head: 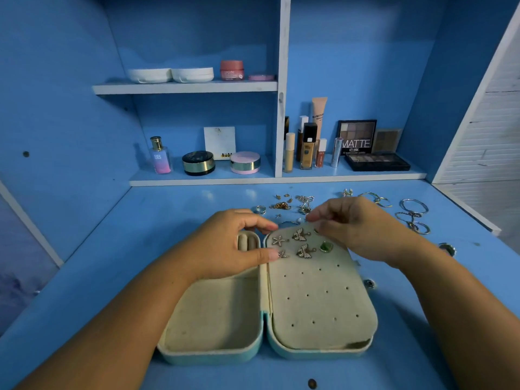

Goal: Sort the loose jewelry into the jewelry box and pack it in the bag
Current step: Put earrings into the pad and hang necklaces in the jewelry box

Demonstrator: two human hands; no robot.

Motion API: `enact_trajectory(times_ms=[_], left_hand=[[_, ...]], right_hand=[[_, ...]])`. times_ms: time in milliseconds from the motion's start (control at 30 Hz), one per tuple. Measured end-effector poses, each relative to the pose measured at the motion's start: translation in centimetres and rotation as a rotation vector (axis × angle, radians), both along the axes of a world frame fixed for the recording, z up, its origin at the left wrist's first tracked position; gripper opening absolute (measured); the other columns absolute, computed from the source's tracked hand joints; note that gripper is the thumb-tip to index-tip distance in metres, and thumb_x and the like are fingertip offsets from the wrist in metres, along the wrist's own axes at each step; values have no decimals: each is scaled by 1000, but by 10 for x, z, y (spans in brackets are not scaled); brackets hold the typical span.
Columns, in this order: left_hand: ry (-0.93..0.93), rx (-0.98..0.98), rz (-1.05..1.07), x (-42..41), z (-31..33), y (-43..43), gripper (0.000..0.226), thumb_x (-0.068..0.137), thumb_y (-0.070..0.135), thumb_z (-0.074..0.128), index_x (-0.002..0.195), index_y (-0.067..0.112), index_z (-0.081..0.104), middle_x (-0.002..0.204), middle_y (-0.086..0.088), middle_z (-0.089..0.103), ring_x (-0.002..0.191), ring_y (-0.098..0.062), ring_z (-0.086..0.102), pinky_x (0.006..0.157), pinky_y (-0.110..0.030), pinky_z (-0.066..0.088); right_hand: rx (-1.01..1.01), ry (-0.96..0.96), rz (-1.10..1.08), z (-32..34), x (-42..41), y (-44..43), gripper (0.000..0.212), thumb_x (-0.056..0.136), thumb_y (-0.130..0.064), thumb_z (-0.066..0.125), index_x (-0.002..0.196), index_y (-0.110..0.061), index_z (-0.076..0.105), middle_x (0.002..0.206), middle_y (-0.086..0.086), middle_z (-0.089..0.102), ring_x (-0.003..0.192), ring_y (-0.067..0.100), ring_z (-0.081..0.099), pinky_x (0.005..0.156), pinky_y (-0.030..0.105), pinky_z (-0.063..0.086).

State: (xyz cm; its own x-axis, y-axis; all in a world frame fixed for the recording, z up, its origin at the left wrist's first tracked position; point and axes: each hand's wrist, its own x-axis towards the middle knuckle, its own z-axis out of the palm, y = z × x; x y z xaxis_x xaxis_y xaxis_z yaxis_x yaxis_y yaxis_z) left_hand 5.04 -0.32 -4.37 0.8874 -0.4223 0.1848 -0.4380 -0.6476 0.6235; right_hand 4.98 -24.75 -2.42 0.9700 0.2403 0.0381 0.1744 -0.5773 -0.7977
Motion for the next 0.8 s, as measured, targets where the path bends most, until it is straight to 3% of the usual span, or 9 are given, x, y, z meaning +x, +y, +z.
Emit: enact_trajectory(times_ms=[67,133,200,333,467,600,800], left_hand=[[-71,49,10,0,-1,0,43,73,53,78,112,38,69,98,24,65,101,6,57,91,-22,46],[-135,131,21,0,-2,1,49,70,68,68,111,42,69,90,28,62,98,5,53,88,-22,45],[-143,174,27,0,-2,2,54,69,74,58,114,46,66,90,30,61,98,5,53,90,-24,45],[-41,173,16,-4,-1,0,50,78,68,62,125,50,57,98,35,57,104,8,54,99,-29,46],[52,379,-23,-9,4,0,66,73,88,33,135,66,26,114,35,44,123,-2,42,110,-38,33],[93,602,-76,-14,10,-5,62,90,72,23,146,57,3,149,24,23,138,-4,17,113,-31,16],[75,678,-61,-19,9,-11,60,93,67,16,147,54,-7,153,19,17,139,-8,13,115,-33,13]], right_hand=[[-140,-71,27,-3,1,-2,11,87,-23,66,90,-32,71,89,-1,67,75,16,60,73,30,51],[-227,-130,79,-6,1,0,9,85,-27,68,85,-36,70,93,-6,62,80,5,56,67,15,45],[-285,-163,114,-8,0,2,9,84,-27,68,87,-35,69,94,-9,58,81,4,55,65,11,41],[-314,-184,136,-12,3,4,17,85,-30,66,102,-35,63,103,-9,53,88,13,56,75,22,47],[-315,-107,175,-19,6,3,16,89,-35,60,105,-39,56,102,-16,51,86,-1,51,72,17,38],[-326,-41,218,-21,9,3,17,93,-38,53,109,-34,56,105,-12,49,89,-4,47,73,15,32],[-338,-15,247,-22,8,1,20,95,-41,49,113,-35,53,112,-10,48,104,6,41,87,24,31]])
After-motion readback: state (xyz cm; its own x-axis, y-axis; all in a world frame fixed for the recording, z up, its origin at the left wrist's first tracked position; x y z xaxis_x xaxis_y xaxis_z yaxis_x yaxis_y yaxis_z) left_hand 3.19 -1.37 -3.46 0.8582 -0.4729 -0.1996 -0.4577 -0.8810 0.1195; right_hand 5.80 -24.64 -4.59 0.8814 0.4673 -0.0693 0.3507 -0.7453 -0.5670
